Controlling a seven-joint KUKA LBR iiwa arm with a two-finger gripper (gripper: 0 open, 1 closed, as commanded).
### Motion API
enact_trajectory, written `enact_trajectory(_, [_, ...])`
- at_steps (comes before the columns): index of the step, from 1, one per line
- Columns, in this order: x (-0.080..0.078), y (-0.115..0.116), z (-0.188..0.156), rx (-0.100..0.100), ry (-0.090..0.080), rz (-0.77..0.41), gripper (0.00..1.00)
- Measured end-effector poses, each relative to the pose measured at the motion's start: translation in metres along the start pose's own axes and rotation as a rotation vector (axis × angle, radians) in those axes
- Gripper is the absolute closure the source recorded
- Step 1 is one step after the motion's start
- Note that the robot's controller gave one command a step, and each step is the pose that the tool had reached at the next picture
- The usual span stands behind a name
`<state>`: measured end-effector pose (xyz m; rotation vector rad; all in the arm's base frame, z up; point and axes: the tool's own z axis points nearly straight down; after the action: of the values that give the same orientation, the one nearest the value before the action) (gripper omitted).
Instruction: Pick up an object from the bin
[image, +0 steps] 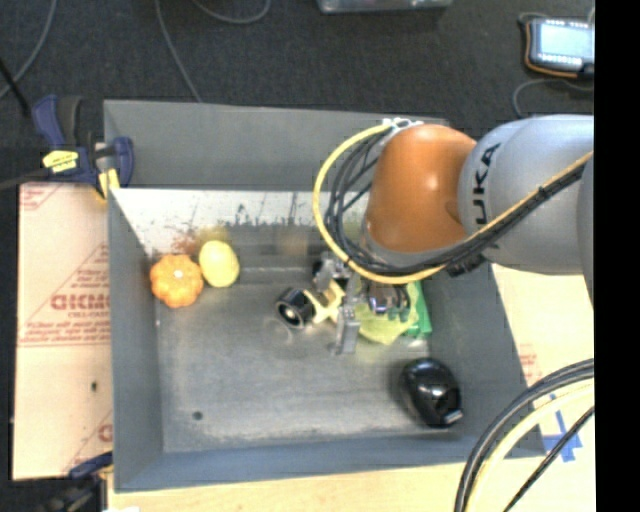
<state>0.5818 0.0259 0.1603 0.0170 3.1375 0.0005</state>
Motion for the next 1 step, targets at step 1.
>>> enact_trajectory(1, [-0.0327,0.0108,0.0118,0.000,-0.004,-0.171,0.00])
